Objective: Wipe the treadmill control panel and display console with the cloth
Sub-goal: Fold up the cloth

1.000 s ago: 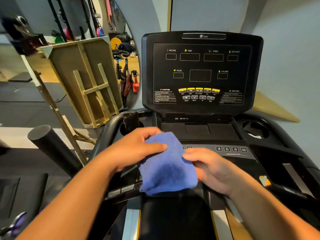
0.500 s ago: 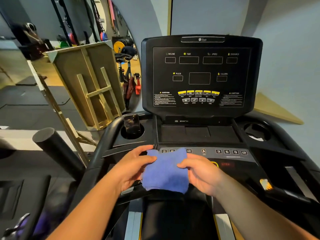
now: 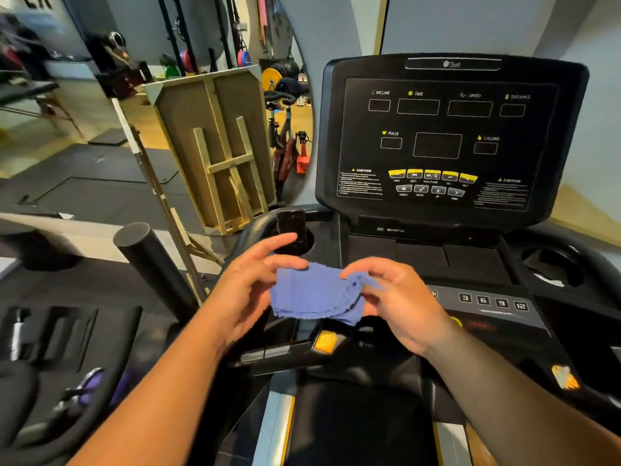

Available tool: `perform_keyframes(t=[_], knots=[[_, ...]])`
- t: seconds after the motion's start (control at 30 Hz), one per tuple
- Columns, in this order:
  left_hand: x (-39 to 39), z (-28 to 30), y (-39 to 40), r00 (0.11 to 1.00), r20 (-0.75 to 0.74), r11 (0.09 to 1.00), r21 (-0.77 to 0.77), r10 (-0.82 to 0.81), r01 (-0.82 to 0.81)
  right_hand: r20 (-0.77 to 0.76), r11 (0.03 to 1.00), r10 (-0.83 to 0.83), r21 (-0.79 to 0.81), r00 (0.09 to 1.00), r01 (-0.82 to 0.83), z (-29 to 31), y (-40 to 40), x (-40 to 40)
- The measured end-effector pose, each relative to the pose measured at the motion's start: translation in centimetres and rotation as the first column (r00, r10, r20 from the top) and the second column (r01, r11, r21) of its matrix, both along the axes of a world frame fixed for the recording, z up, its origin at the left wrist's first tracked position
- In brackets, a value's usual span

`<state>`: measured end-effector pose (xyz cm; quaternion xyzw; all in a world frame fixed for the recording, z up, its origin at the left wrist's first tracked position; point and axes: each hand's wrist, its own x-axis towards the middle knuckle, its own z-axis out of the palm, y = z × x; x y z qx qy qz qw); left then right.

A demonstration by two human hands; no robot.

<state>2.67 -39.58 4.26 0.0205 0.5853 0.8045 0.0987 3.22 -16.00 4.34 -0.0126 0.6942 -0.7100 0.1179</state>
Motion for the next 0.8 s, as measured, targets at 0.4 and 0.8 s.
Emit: perform_keyframes(t=[0.4,0.8], knots=[[-0.2,-7.7,-5.6,0.998,-0.014,0.851,-0.521,0.069,-0.066,0.242,0.914,0.249,0.262,0.938,-0.311,-6.6,-6.7,5.1],[0.2,-13.6,-3.9,0.983,-0.12,0.517,-0.855,-0.138,-0.032,0.316,0.792,0.301,0.443,0.9,-0.421,-9.5,-7.5,6.3]])
